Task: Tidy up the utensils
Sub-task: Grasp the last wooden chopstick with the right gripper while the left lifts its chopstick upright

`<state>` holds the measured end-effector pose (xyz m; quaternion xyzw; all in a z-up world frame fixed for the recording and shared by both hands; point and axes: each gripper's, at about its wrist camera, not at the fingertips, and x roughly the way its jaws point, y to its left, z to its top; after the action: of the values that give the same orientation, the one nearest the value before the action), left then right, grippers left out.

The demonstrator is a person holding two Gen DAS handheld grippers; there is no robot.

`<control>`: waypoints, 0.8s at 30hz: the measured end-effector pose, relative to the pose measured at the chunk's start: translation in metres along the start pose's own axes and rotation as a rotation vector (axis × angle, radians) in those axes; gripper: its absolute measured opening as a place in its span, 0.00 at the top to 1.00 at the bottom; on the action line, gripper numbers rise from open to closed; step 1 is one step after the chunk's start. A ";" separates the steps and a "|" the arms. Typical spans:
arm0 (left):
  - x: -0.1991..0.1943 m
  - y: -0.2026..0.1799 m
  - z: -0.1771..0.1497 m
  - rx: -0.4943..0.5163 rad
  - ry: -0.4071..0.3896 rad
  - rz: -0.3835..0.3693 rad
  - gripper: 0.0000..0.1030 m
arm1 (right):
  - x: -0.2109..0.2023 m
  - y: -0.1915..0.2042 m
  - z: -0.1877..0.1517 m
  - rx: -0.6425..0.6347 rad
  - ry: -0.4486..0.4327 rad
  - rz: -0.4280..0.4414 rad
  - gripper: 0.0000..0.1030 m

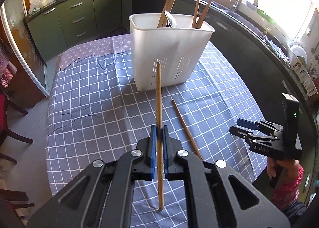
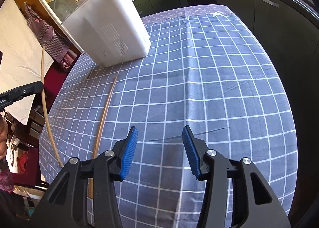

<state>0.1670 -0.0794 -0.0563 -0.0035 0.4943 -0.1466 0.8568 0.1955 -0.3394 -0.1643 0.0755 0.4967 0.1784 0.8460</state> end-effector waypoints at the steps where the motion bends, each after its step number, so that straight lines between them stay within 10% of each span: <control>1: -0.005 0.001 -0.003 0.004 -0.012 -0.003 0.94 | 0.001 0.004 0.003 -0.012 0.006 0.001 0.54; 14: -0.044 0.001 -0.028 0.050 -0.111 -0.025 0.94 | 0.048 0.086 0.053 -0.201 0.147 -0.020 0.54; 24: -0.049 0.006 -0.032 0.059 -0.131 -0.035 0.94 | 0.101 0.115 0.067 -0.263 0.257 -0.120 0.73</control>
<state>0.1180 -0.0567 -0.0318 0.0036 0.4323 -0.1756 0.8844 0.2721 -0.1917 -0.1777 -0.0889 0.5766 0.1991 0.7874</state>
